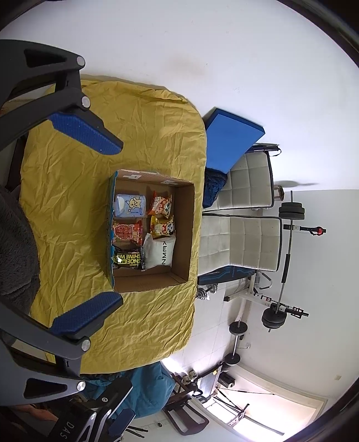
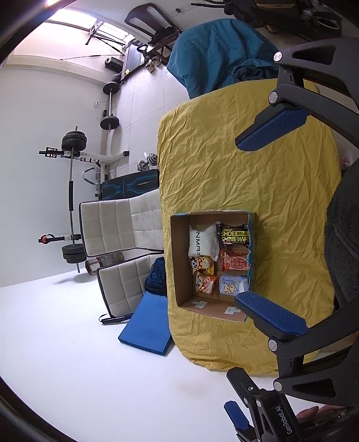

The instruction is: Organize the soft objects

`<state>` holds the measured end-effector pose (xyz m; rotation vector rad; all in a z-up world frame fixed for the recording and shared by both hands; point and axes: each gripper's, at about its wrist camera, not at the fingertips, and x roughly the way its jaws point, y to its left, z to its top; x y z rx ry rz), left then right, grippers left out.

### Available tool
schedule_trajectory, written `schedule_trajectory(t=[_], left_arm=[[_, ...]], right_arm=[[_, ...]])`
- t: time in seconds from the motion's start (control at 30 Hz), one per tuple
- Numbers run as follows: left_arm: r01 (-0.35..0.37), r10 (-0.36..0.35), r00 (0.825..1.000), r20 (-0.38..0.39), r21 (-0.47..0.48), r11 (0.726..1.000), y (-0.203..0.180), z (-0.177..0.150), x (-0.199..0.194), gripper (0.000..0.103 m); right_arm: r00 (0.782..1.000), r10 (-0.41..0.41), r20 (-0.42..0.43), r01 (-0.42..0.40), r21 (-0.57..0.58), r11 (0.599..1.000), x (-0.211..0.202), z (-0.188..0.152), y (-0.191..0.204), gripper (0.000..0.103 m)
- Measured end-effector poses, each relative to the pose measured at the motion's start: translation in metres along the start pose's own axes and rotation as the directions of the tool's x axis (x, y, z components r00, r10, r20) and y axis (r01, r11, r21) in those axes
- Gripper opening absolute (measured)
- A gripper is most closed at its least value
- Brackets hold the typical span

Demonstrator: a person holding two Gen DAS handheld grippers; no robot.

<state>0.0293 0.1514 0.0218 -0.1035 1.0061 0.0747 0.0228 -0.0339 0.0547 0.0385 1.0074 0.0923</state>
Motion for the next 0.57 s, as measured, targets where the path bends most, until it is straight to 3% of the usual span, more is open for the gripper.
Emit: schedule_trajectory(t=[0.57], left_arm=[[0.000,0.000,1.000,0.000,0.000,1.000,0.000,0.001,0.001,0.102]], right_arm=[[1.000,-0.014,0.009,0.014,0.005,1.000,0.006,0.012,0.008,0.103]])
